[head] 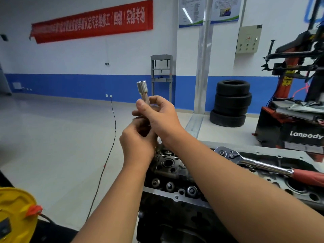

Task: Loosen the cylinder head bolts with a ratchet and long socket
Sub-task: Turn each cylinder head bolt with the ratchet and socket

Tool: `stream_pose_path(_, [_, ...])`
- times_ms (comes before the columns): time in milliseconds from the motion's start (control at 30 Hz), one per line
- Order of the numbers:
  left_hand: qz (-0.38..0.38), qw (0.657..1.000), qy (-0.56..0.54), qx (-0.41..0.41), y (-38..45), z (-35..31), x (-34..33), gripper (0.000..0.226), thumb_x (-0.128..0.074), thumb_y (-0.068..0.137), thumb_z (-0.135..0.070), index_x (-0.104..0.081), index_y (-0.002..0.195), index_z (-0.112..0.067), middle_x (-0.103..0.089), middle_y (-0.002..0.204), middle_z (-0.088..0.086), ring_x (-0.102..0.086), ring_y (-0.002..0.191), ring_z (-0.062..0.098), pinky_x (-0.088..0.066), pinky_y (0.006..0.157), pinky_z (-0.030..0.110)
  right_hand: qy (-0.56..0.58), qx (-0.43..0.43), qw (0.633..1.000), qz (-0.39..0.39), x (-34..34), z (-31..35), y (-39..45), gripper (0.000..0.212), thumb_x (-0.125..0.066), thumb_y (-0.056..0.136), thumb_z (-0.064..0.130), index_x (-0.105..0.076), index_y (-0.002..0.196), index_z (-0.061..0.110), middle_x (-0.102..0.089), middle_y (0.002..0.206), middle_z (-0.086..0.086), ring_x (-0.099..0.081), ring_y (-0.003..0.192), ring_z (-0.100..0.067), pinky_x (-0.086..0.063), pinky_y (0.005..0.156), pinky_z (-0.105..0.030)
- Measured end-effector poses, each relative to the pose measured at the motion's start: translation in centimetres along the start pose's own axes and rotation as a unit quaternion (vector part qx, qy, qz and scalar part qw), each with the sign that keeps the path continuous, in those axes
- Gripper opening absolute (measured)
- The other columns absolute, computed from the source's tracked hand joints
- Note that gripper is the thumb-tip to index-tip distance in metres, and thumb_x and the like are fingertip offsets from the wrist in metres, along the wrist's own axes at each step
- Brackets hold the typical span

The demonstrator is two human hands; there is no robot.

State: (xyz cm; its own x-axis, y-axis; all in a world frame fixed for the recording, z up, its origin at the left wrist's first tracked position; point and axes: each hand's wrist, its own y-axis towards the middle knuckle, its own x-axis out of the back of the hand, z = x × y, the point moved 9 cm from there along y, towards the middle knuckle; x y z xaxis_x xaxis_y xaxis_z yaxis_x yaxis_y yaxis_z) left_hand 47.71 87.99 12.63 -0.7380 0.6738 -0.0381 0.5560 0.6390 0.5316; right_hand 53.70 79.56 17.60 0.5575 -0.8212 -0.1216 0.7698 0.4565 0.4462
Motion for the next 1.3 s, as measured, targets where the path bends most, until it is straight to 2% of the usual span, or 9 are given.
stream_pose_path(133, [-0.001, 1.0, -0.019, 0.011, -0.3, -0.4, 0.1, 0.013, -0.067, 0.086, -0.037, -0.077, 0.084, -0.029, -0.077, 0.076, -0.005, -0.076, 0.076, 0.025, -0.06, 0.067, 0.04, 0.009, -0.004, 1.0, -0.003, 0.2, -0.1, 0.1, 0.015, -0.073, 0.097, 0.023, -0.066, 0.095, 0.009, -0.079, 0.094, -0.012, -0.076, 0.081, -0.023, -0.064, 0.077, -0.039])
stream_pose_path(233, [0.057, 0.994, -0.084, 0.031, -0.4, -0.5, -1.4, 0.026, -0.051, 0.094, -0.041, -0.077, 0.088, -0.041, -0.077, 0.085, 0.008, -0.075, 0.084, 0.033, -0.062, 0.075, 0.058, 0.005, -0.004, 1.0, -0.005, 0.6, 0.2, 0.1, 0.022, -0.066, 0.102, 0.027, -0.071, 0.096, 0.007, -0.079, 0.1, -0.013, -0.074, 0.082, -0.021, -0.063, 0.078, -0.035])
stream_pose_path(333, [0.046, 0.999, -0.02, -0.012, -0.3, -1.0, -1.2, 0.021, -0.056, 0.096, -0.031, -0.073, 0.09, -0.041, -0.075, 0.079, -0.002, -0.069, 0.069, 0.014, -0.056, 0.062, 0.045, 0.0, -0.013, 1.0, 0.01, 0.4, 0.0, 0.0, 0.03, -0.06, 0.105, 0.033, -0.072, 0.1, 0.006, -0.079, 0.097, -0.011, -0.074, 0.083, -0.016, -0.062, 0.079, -0.031])
stream_pose_path(533, [-0.026, 0.999, 0.029, -0.03, -0.2, -0.9, 0.6, 0.025, -0.081, 0.09, -0.019, -0.069, 0.086, -0.041, -0.074, 0.078, -0.02, -0.072, 0.077, -0.003, -0.058, 0.073, 0.022, 0.02, -0.023, 0.999, 0.01, 0.2, -0.2, 0.0, 0.023, -0.068, 0.1, 0.031, -0.064, 0.102, 0.009, -0.08, 0.095, -0.011, -0.077, 0.085, -0.024, -0.064, 0.073, -0.038])
stream_pose_path(700, [0.018, 0.998, -0.065, -0.001, -0.3, -0.7, -0.4, 0.021, -0.057, 0.099, -0.032, -0.075, 0.087, -0.031, -0.076, 0.08, 0.001, -0.073, 0.078, 0.028, -0.061, 0.075, 0.047, -0.003, -0.012, 1.0, 0.017, 0.1, 0.1, 0.1, 0.035, -0.053, 0.108, 0.034, -0.07, 0.092, 0.008, -0.078, 0.093, -0.007, -0.071, 0.078, -0.016, -0.061, 0.07, -0.029])
stream_pose_path(933, [-0.027, 0.999, -0.003, -0.04, -0.4, -1.2, 0.7, 0.026, -0.077, 0.094, -0.017, -0.07, 0.087, -0.041, -0.075, 0.08, -0.026, -0.073, 0.076, -0.002, -0.057, 0.069, 0.016, 0.01, -0.014, 0.999, 0.027, 0.2, -0.1, 0.0, 0.018, -0.073, 0.097, 0.027, -0.07, 0.098, 0.01, -0.08, 0.094, -0.01, -0.076, 0.084, -0.018, -0.064, 0.073, -0.035])
stream_pose_path(1033, [-0.023, 0.998, -0.044, -0.025, -0.4, -1.0, 0.7, 0.01, -0.071, 0.098, -0.031, -0.075, 0.089, -0.035, -0.078, 0.083, -0.015, -0.075, 0.079, 0.006, -0.062, 0.075, 0.033, 0.003, -0.014, 0.999, 0.044, -0.2, -0.1, -0.1, 0.017, -0.065, 0.102, 0.027, -0.07, 0.096, 0.012, -0.079, 0.094, -0.008, -0.076, 0.085, -0.019, -0.065, 0.076, -0.041])
stream_pose_path(1133, [0.022, 0.997, -0.069, -0.01, -0.4, -0.9, -0.3, 0.019, -0.057, 0.1, -0.028, -0.076, 0.099, -0.032, -0.079, 0.091, -0.005, -0.076, 0.089, 0.02, -0.062, 0.08, 0.043, 0.003, -0.009, 0.999, 0.043, -0.3, 0.2, -0.1, 0.023, -0.057, 0.106, 0.027, -0.07, 0.099, 0.009, -0.078, 0.094, -0.007, -0.073, 0.084, -0.014, -0.06, 0.069, -0.026])
stream_pose_path(1300, [-0.019, 0.999, 0.001, -0.047, -0.5, -1.5, 0.6, 0.022, -0.071, 0.098, -0.016, -0.07, 0.092, -0.037, -0.074, 0.081, -0.018, -0.072, 0.078, 0.0, -0.059, 0.075, 0.029, 0.028, -0.02, 0.999, 0.04, -0.2, 0.1, -0.2, 0.019, -0.065, 0.102, 0.028, -0.067, 0.104, 0.01, -0.079, 0.093, -0.009, -0.075, 0.082, -0.017, -0.062, 0.068, -0.031])
